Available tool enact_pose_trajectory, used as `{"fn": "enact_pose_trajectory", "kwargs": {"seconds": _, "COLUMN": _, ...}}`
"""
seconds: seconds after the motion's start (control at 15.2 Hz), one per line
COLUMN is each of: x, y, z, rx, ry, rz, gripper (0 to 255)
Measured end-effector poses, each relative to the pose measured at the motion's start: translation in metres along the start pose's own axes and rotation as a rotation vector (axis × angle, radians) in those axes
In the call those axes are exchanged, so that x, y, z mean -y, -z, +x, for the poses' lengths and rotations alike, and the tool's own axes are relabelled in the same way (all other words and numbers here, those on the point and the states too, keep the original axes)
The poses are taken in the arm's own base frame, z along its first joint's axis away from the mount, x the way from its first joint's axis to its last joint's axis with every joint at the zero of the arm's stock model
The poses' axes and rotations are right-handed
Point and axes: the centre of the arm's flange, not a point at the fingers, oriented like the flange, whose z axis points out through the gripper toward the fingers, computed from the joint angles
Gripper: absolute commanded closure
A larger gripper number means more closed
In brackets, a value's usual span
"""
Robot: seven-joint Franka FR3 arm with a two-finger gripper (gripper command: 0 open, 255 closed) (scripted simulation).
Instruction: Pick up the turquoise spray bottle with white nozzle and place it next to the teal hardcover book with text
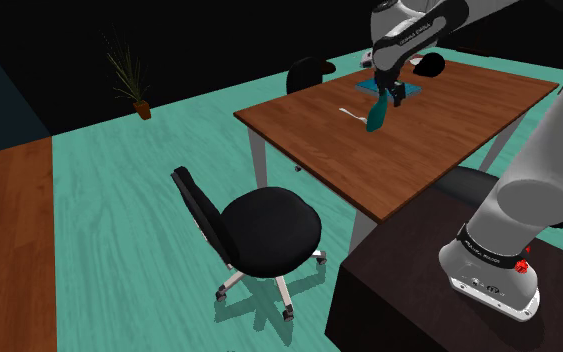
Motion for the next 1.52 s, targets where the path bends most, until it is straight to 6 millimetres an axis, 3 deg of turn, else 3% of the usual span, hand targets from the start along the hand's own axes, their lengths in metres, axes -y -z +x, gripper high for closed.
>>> {"fn": "enact_pose_trajectory", "kwargs": {"seconds": 0.59, "x": -0.085, "y": -0.066, "z": 0.014, "rx": 0.104, "ry": 0.299, "rz": -0.061, "gripper": 0}}
{"fn": "enact_pose_trajectory", "kwargs": {"seconds": 1.12, "x": -0.092, "y": -0.108, "z": 0.012, "rx": 0.111, "ry": 0.321, "rz": -0.065, "gripper": 0}}
{"fn": "enact_pose_trajectory", "kwargs": {"seconds": 1.52, "x": -0.093, "y": -0.111, "z": 0.013, "rx": 0.111, "ry": 0.322, "rz": -0.066, "gripper": 0}}
